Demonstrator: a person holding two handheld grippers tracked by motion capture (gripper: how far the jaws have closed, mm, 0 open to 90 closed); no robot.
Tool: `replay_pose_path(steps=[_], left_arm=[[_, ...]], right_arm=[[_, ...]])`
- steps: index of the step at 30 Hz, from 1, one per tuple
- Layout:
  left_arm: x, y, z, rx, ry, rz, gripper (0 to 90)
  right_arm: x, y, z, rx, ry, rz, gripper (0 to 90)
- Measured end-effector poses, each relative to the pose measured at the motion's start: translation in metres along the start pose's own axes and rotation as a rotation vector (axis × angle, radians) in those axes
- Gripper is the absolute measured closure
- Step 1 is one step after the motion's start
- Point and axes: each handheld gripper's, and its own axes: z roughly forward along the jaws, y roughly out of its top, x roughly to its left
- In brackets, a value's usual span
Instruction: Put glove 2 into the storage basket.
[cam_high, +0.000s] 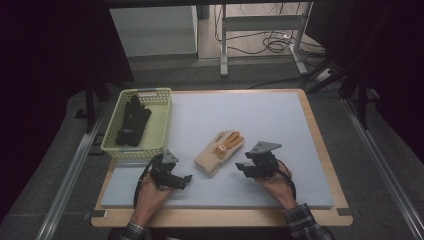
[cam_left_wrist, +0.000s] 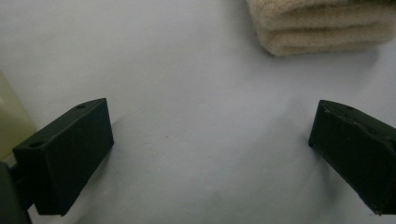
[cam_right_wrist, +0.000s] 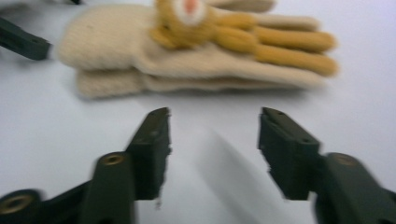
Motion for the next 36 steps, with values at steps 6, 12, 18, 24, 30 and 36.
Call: replay_pose_path(steps=[6,12,18,24,30,36], left_arm=[[0.000,0.001,0.000,0.007,-0.001,-0.001,0.0],[0.000,0.001,0.000,0.006,-0.003,-0.002,0.0],[0.001,0.000,0.000,0.005,-0.004,-0.003,0.0],[0.001,0.000,-0.001,0.000,-0.007,-0.007,0.7],[0.002,0.002,-0.002,0.001,-0.022,-0.029,0.2],[0.002,0.010,-0.005,-0.005,-0.076,-0.051,0.0]], right_arm=[[-0.015,-0.012,-0.012,0.011,-0.053,0.022,22.8],[-0.028,-0.026,-0.022,0.029,-0.133,0.023,14.1],[-0.040,-0.042,-0.024,0.072,-0.167,0.066,6.3],[-0.044,-0.045,-0.024,0.091,-0.169,0.069,2.3],[-0.048,-0.045,-0.022,0.107,-0.146,0.096,1.6],[-0.047,-0.046,-0.022,0.104,-0.150,0.093,1.7]])
